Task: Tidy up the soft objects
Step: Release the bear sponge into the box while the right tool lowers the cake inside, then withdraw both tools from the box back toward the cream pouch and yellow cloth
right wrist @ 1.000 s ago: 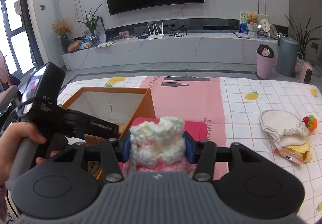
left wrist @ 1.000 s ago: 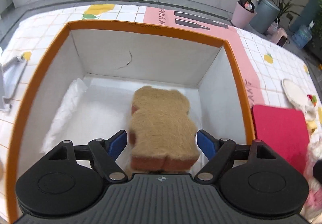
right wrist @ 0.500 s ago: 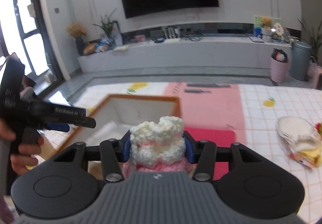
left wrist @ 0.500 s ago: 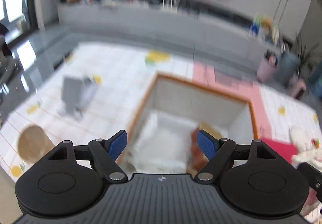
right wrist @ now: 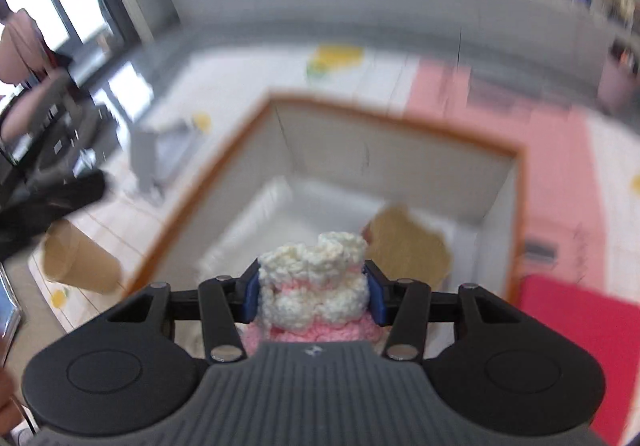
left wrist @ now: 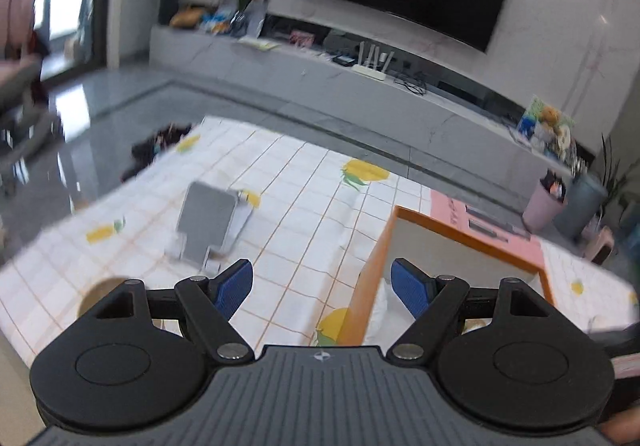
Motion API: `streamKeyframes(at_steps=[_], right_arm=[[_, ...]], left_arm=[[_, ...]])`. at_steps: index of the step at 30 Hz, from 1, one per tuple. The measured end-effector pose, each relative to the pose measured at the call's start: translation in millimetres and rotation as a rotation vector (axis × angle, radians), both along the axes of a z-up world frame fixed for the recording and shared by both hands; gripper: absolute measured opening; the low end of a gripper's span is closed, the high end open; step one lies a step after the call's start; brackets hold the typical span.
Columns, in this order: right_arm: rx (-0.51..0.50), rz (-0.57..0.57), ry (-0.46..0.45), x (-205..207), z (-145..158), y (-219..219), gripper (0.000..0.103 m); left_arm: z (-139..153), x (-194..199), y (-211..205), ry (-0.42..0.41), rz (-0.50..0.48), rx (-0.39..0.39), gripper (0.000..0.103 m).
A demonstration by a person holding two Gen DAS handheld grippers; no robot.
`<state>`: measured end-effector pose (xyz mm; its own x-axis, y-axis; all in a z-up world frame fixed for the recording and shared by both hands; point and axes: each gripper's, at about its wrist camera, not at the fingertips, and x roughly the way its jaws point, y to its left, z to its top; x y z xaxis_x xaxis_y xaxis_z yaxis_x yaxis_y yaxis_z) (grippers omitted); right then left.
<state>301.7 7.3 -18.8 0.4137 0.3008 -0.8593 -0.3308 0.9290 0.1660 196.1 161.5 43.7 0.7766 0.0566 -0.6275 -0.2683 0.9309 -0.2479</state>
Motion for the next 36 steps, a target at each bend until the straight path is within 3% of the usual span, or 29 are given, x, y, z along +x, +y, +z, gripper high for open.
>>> streamKeyframes(at_steps=[4, 6, 11, 14, 17, 21, 23, 29, 32, 34, 36], right_arm=[[-0.216, 0.045, -0.039, 10.9, -22.3, 17.6, 0.050], [-0.260, 0.025, -0.031, 20.3, -29.1, 14.5, 0.050], [-0.170, -0.031, -0.001, 29.7, -31.2, 0.7, 0.049], [-0.079, -0.008, -0.063, 14.5, -4.2, -0.9, 0.048], [0.028, -0.005, -0.055, 14.4, 21.5, -4.6, 0.049], [0.015, 0.006, -0.118, 11.8, 43.8, 3.5, 0.053], [0.004, 0.013, -0.142, 17.2, 43.3, 13.8, 0.053], [0.047, -0.042, -0.092, 48.1, 13.3, 37.6, 0.053], [0.008, -0.055, -0.088, 62.7, -4.1, 56.8, 0.055], [-0.002, -0.081, -0.067, 67.1, -6.4, 59.3, 0.071], [0.017, -0.084, -0.067, 66.5, -4.0, 58.6, 0.077]], left_arm=[[-1.8, -2.5, 13.3, -0.022, -0.025, -0.052, 0.092], [-4.2, -0.6, 15.3, -0.018, -0.030, -0.073, 0.092], [-10.3, 3.8, 15.8, 0.006, -0.029, -0.089, 0.092], [-8.2, 1.0, 15.2, -0.001, -0.028, -0.074, 0.092], [-4.5, -1.6, 17.0, -0.013, -0.020, -0.083, 0.092], [-4.1, -2.4, 22.2, -0.013, 0.021, -0.107, 0.092], [-4.4, -1.6, 23.3, -0.009, 0.027, -0.094, 0.093], [-4.6, -0.6, 22.5, -0.009, 0.031, -0.019, 0.092], [-8.6, 2.2, 28.5, 0.002, 0.047, -0.047, 0.092], [-12.1, 4.3, 30.3, 0.001, 0.023, -0.071, 0.092], [-12.7, 6.0, 25.9, -0.003, -0.006, -0.051, 0.092]])
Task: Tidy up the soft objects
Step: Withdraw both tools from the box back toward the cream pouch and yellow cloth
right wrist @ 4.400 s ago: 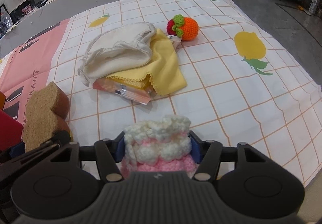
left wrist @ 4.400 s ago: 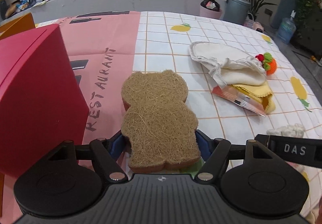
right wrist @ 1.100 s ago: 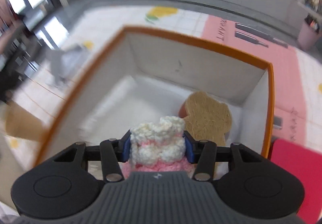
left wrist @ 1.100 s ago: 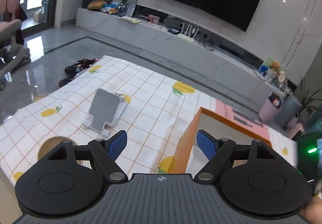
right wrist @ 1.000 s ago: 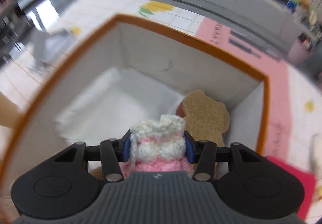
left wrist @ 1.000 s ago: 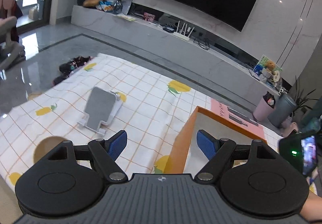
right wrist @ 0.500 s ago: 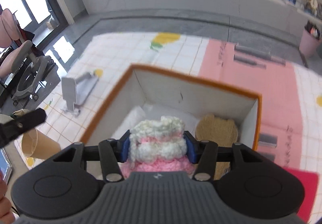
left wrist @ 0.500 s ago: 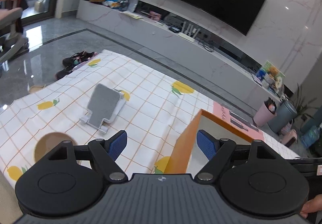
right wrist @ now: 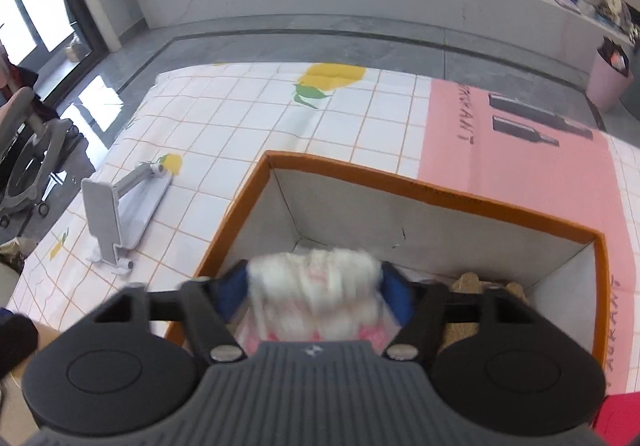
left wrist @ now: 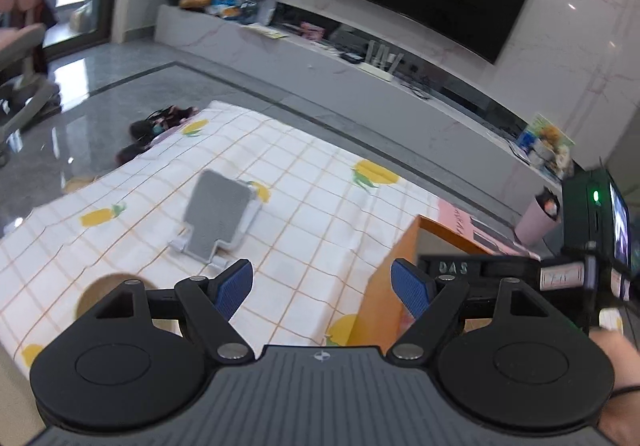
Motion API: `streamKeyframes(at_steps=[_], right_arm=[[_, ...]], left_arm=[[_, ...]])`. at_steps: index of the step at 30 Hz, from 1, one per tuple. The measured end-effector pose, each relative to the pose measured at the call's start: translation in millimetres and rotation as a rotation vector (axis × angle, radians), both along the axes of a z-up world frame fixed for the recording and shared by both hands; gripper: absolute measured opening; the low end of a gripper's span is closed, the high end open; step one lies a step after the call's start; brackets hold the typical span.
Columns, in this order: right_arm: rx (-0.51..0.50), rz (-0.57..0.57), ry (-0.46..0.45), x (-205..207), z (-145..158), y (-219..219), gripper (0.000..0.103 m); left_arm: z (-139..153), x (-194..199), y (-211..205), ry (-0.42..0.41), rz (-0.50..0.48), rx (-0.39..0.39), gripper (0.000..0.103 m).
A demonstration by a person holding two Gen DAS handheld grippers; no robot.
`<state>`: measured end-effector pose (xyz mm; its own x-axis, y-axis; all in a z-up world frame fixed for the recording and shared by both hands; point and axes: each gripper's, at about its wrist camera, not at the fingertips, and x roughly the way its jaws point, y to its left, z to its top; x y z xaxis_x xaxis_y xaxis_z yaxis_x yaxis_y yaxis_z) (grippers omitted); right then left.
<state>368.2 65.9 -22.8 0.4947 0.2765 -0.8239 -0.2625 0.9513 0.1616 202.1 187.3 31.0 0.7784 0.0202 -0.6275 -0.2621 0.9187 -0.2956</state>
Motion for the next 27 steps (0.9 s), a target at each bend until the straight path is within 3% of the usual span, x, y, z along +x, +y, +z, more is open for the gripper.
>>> streamKeyframes(at_steps=[6, 14, 17, 27], right_arm=[[-0.006, 0.018, -0.043, -15.4, 19.4, -8.0, 0.082], [-0.010, 0.003, -0.100, -39.8, 48.0, -31.2, 0.084], [-0.020, -0.003, -0.123, -53.0, 61.1, -43.5, 0.084], [-0.015, -0.068, -0.228, -112.5, 136.2, -130.1, 0.084]], left_arm=[[2.0, -0.3, -14.1, 0.001, -0.043, 0.035, 0.092], [17.6, -12.0, -38.3, -0.026, -0.028, 0.168, 0.092], [24.3, -16.1, -47.4, -0.036, -0.056, 0.175, 0.092], [67.4, -45.1, -116.5, -0.138, -0.211, 0.235, 0.092]])
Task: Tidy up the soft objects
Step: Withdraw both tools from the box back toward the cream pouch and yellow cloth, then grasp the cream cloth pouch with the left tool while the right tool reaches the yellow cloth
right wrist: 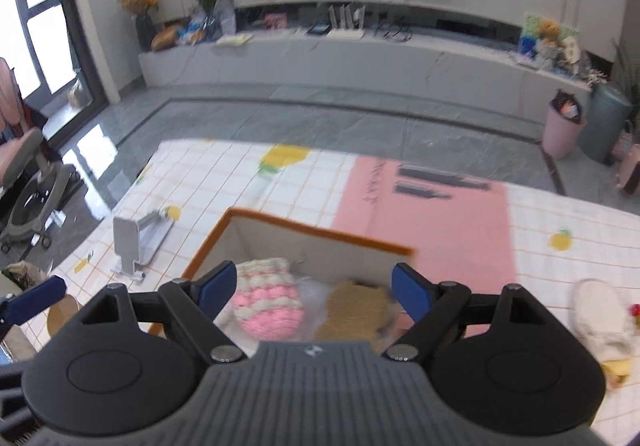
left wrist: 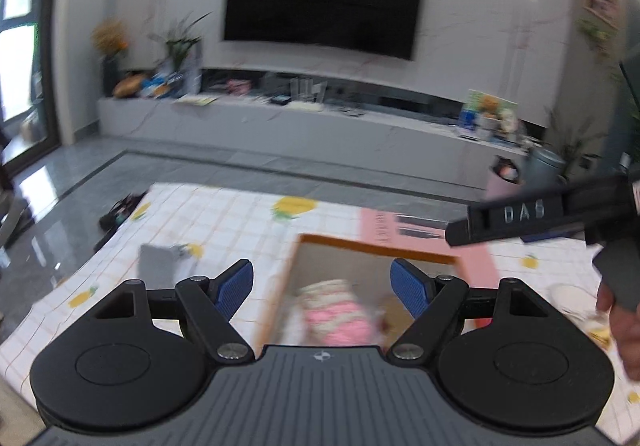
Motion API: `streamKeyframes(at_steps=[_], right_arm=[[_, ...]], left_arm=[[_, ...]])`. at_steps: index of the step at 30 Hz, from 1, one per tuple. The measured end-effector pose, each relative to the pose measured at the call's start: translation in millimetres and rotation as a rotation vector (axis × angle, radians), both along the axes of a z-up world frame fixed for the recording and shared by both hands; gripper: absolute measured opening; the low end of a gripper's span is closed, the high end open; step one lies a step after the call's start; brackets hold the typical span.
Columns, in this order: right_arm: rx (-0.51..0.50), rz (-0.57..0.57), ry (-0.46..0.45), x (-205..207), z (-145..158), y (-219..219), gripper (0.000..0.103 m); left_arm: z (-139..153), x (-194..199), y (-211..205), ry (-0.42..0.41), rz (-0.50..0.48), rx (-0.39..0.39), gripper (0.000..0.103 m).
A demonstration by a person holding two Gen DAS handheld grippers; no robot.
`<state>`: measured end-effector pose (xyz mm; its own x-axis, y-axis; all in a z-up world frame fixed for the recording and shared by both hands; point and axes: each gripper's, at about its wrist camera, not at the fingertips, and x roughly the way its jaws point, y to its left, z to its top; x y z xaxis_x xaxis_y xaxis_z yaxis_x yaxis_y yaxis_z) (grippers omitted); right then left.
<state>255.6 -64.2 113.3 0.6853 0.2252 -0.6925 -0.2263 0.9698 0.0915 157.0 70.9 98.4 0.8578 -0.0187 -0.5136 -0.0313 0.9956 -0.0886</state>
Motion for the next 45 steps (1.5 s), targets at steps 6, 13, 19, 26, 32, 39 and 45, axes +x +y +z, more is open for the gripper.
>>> streamKeyframes(at_steps=[6, 13, 19, 26, 32, 39, 45], right_arm=[[-0.047, -0.085, -0.085, -49.0, 44.0, -81.6, 0.087], [-0.086, -0.271, -0.141, -100.3, 58.8, -190.3, 0.089], [-0.096, -0.472, -0.151, -128.0, 27.5, -273.0, 0.089], [-0.012, -0.670, -0.125, -126.9, -35.3, -346.0, 0.090], [0.096, -0.758, -0.074, -102.4, -104.2, -375.1, 0.089], [0.081, -0.822, -0.044, -91.6, -136.8, -420.5, 0.088], [0.110, -0.909, -0.050, -97.5, -140.4, -468.2, 0.088]], left_arm=[[18.4, -20.5, -61.3, -0.019, -0.130, 0.012, 0.092], [23.7, -28.3, -125.6, -0.018, -0.224, -0.008, 0.092], [7.4, -25.8, -174.4, 0.018, -0.292, -0.022, 0.092], [-27.3, -14.1, -231.7, 0.079, -0.392, 0.007, 0.092], [-73.5, -12.8, -285.3, 0.067, -0.488, 0.015, 0.092], [-125.2, -9.8, -338.9, -0.116, -0.557, 0.056, 0.092], [-155.1, 27.1, -388.6, -0.054, -0.673, 0.075, 0.092]])
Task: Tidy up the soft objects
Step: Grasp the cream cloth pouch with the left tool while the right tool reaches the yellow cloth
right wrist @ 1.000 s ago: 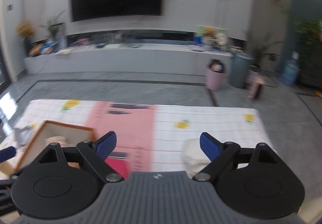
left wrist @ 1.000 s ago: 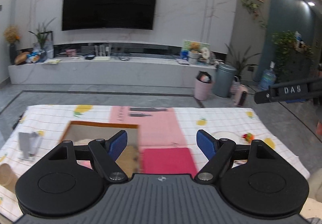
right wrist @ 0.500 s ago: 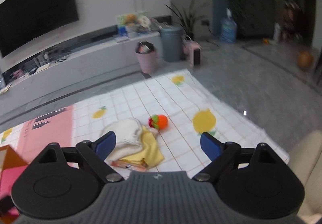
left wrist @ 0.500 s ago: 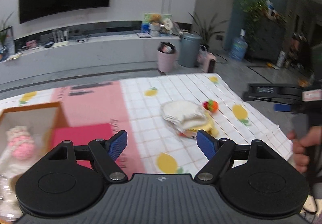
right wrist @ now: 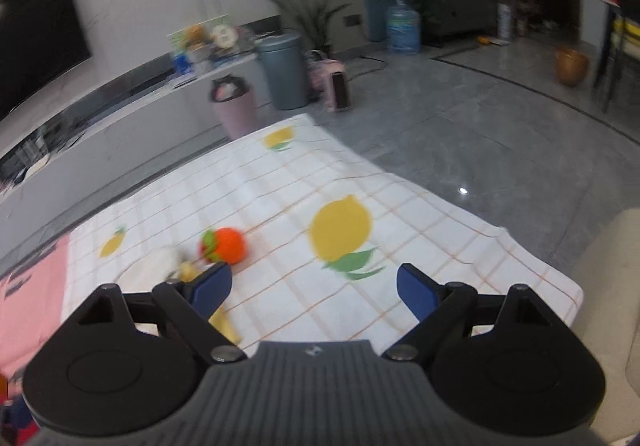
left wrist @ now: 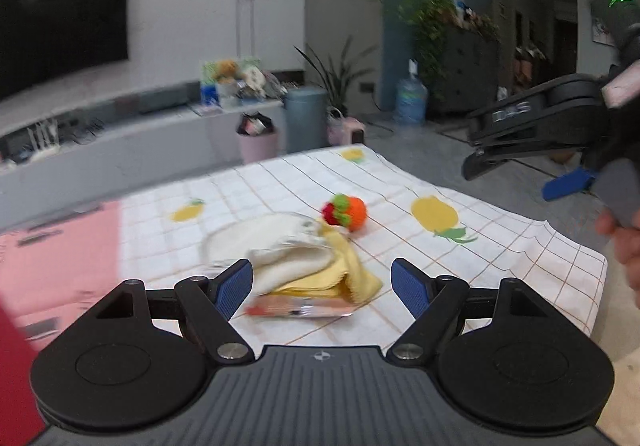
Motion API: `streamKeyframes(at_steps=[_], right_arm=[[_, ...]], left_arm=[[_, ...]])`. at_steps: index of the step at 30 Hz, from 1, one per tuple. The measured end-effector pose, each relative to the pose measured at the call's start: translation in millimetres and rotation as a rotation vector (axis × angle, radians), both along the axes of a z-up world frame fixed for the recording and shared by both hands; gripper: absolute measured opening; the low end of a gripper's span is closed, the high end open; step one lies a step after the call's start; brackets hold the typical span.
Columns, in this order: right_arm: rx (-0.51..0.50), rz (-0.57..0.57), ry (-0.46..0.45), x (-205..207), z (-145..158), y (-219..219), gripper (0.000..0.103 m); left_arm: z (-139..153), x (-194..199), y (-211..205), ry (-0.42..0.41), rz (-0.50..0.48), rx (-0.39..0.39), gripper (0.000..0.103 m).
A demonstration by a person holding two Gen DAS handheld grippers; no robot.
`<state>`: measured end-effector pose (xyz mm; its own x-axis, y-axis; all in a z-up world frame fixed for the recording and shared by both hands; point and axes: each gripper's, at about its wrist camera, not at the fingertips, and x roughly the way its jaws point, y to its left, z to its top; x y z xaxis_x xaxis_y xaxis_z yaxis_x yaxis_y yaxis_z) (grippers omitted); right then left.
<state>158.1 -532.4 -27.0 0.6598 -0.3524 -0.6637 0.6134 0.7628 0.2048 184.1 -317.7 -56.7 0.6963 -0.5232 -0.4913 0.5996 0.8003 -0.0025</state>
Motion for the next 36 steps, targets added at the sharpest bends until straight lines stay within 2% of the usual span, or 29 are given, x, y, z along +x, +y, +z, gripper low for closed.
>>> streamKeyframes(at_steps=[4, 7, 12, 15, 17, 18, 21, 23, 25, 27, 32, 35, 36], right_arm=[[0.060, 0.005, 0.037, 0.0, -14.7, -13.3, 0.088], [0.074, -0.033, 0.071, 1.4, -21.6, -18.9, 0.088], [0.126, -0.037, 0.110, 5.4, -35.7, -19.5, 0.088], [0.126, -0.037, 0.138, 12.7, -42.9, -18.2, 0.088], [0.125, -0.033, 0.152, 17.7, -46.2, -16.5, 0.088], [0.125, -0.027, 0.157, 19.7, -47.6, -14.8, 0.088], [0.116, -0.001, 0.165, 24.0, -48.9, -9.3, 0.086], [0.105, 0.009, 0.166, 24.9, -48.0, -6.3, 0.086], [0.098, 0.015, 0.168, 25.2, -47.8, -5.4, 0.086], [0.099, 0.016, 0.170, 24.9, -48.9, -6.1, 0.085], [0.113, 0.028, 0.168, 23.8, -49.2, -6.4, 0.083], [0.155, 0.116, 0.147, 26.6, -50.1, -2.3, 0.083], [0.187, 0.151, 0.130, 27.9, -50.6, -0.5, 0.083]], left_arm=[[-7.6, 32.7, -17.4, 0.086, 0.010, -0.036, 0.093], [-13.6, 55.6, -33.2, 0.105, 0.029, 0.017, 0.093], [-24.4, 79.6, -50.8, 0.052, 0.078, 0.101, 0.093], [-31.1, 92.9, -48.8, 0.094, 0.090, 0.112, 0.092], [-37.1, 102.3, -44.9, 0.158, 0.077, 0.091, 0.083], [-40.5, 104.8, -41.8, 0.179, 0.079, 0.076, 0.074], [-45.7, 104.1, -25.6, 0.212, 0.091, 0.007, 0.063], [-45.5, 97.5, -17.0, 0.204, 0.092, -0.005, 0.054], [-40.6, 88.5, -12.6, 0.185, 0.100, 0.004, 0.036], [-38.1, 77.6, -5.9, 0.186, 0.101, 0.006, 0.027], [-37.5, 54.5, 14.7, 0.212, 0.125, 0.025, 0.023], [-39.6, 39.1, 33.3, 0.279, 0.137, 0.015, 0.023], [-39.9, 31.2, 39.1, 0.276, 0.141, 0.017, 0.023]])
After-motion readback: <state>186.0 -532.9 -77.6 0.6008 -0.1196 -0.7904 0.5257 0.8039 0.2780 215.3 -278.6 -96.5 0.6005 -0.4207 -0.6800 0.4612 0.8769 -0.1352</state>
